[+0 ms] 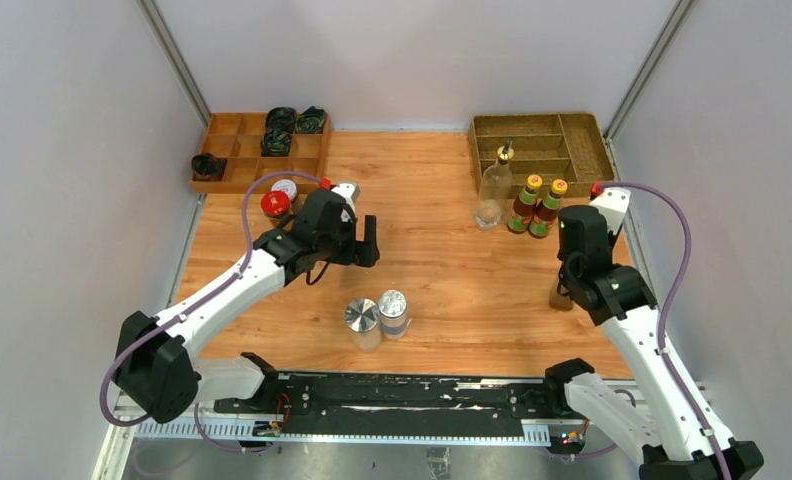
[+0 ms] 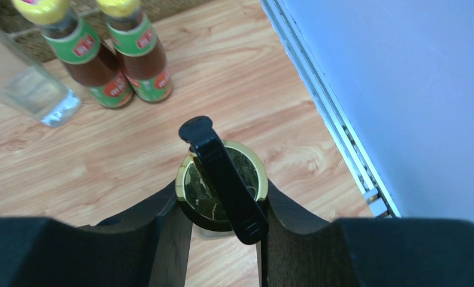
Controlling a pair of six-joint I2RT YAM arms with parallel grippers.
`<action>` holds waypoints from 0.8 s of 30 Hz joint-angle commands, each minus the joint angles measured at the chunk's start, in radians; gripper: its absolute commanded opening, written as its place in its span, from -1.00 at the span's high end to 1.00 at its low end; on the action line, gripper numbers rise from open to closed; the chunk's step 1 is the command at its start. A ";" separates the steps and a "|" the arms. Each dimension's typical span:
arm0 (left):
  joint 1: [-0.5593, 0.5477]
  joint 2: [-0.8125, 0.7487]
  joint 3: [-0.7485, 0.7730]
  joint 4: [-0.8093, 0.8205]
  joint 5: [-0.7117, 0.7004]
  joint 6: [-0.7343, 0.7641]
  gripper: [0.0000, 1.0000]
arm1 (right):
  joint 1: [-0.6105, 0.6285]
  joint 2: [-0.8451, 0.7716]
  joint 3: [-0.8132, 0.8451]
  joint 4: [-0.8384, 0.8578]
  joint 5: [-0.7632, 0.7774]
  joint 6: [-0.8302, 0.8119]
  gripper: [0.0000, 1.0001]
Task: Organize the condiment bottles
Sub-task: Move the bottle to the center of the board.
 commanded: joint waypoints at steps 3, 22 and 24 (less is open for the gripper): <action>-0.005 -0.025 -0.023 -0.003 0.033 0.007 -0.86 | 0.015 -0.060 -0.070 0.009 0.127 0.113 0.43; -0.004 -0.033 -0.033 0.000 0.045 -0.003 -0.86 | 0.015 -0.117 -0.015 -0.245 0.045 0.267 -0.58; -0.004 -0.036 -0.038 0.002 0.043 -0.004 -0.86 | 0.015 -0.132 0.012 -0.326 0.015 0.313 -0.58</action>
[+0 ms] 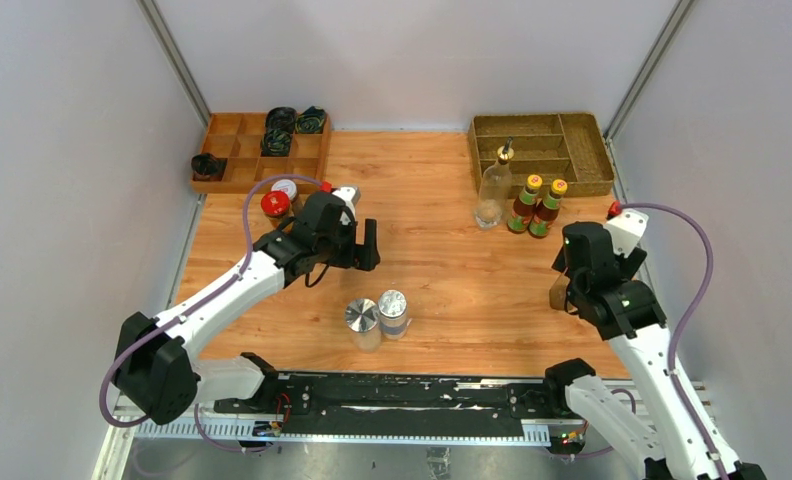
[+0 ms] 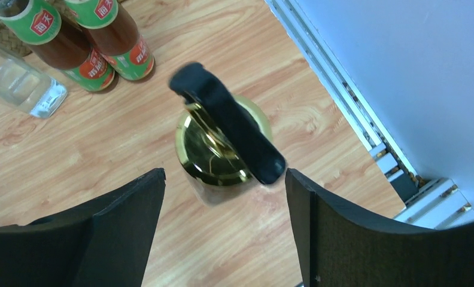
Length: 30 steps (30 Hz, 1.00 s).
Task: Organize the condiment bottles
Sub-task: Move the bottle to the center of the board.
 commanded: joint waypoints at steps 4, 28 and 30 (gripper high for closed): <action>-0.005 -0.019 -0.029 0.018 0.011 -0.010 -0.86 | 0.015 -0.077 0.116 -0.299 -0.159 0.202 -0.58; -0.006 0.094 0.139 0.019 0.008 0.005 -0.86 | 0.106 0.354 0.179 0.428 -0.487 -0.131 -0.62; -0.005 0.109 0.160 0.018 0.011 0.009 -0.86 | 0.106 0.416 0.205 0.492 -0.472 -0.159 -0.63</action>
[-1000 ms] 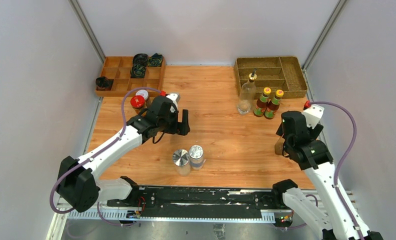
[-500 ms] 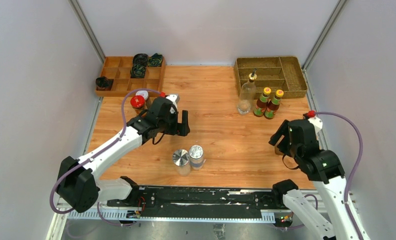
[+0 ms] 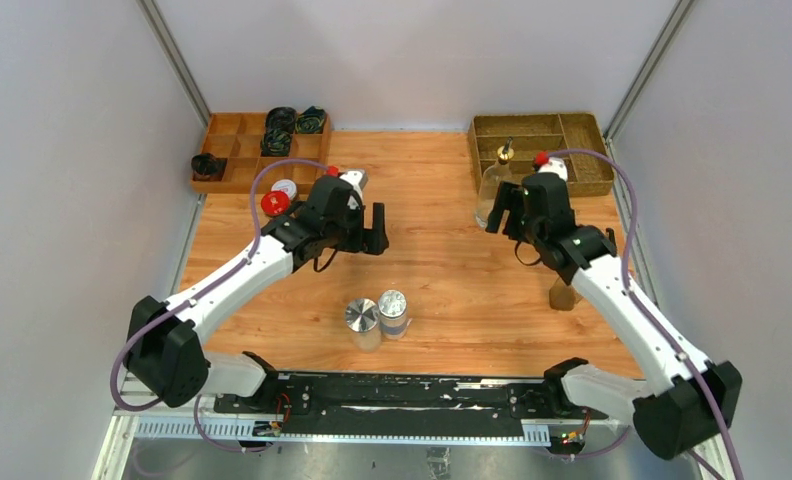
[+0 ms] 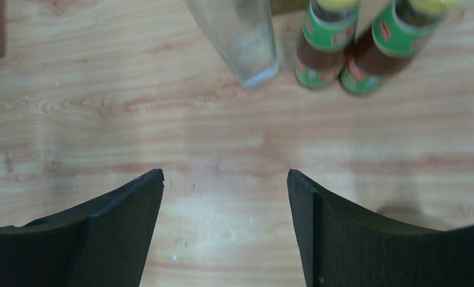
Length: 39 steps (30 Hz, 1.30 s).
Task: Organize the condiment bottles
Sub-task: Move the bottle to the center of the board.
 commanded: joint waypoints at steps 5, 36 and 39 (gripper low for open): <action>-0.005 0.047 0.061 0.024 0.020 0.019 -0.86 | 0.016 0.197 0.088 0.383 0.114 -0.220 -0.63; -0.005 0.034 0.020 0.022 0.001 0.046 -0.86 | -0.036 0.476 0.168 0.581 0.223 -0.217 0.23; -0.005 0.026 0.017 0.020 0.002 0.041 -0.86 | -0.036 0.441 0.131 0.559 0.215 -0.206 0.27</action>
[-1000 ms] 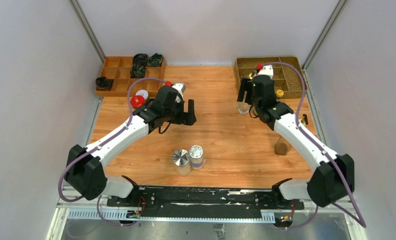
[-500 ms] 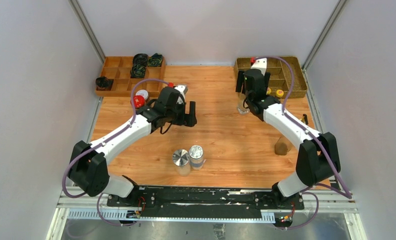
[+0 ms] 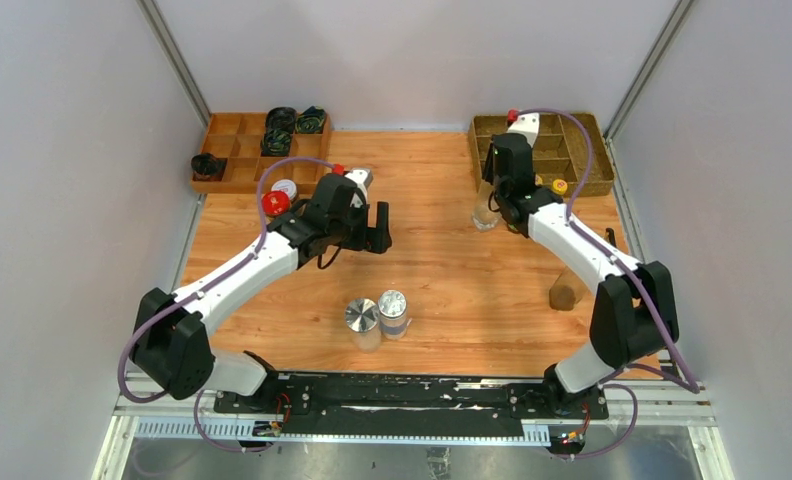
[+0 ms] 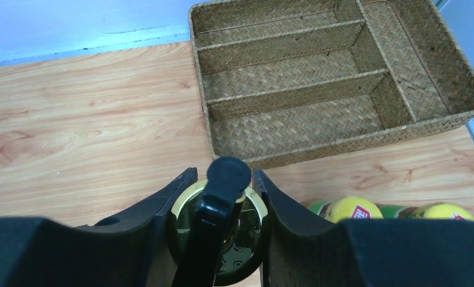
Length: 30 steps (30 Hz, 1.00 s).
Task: Organize the condiment bottles
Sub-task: Move the bottle to the center of the board.
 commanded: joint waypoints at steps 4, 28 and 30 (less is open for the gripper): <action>-0.005 -0.042 -0.017 -0.022 -0.014 0.007 -0.86 | -0.004 -0.127 -0.081 -0.092 -0.044 0.062 0.35; -0.007 0.266 0.413 0.003 0.041 0.019 -1.00 | 0.187 -0.739 -0.269 -0.654 0.135 0.184 0.44; -0.010 0.322 0.469 0.016 0.046 0.007 -1.00 | 0.191 -0.753 -0.272 -0.669 0.131 0.187 0.44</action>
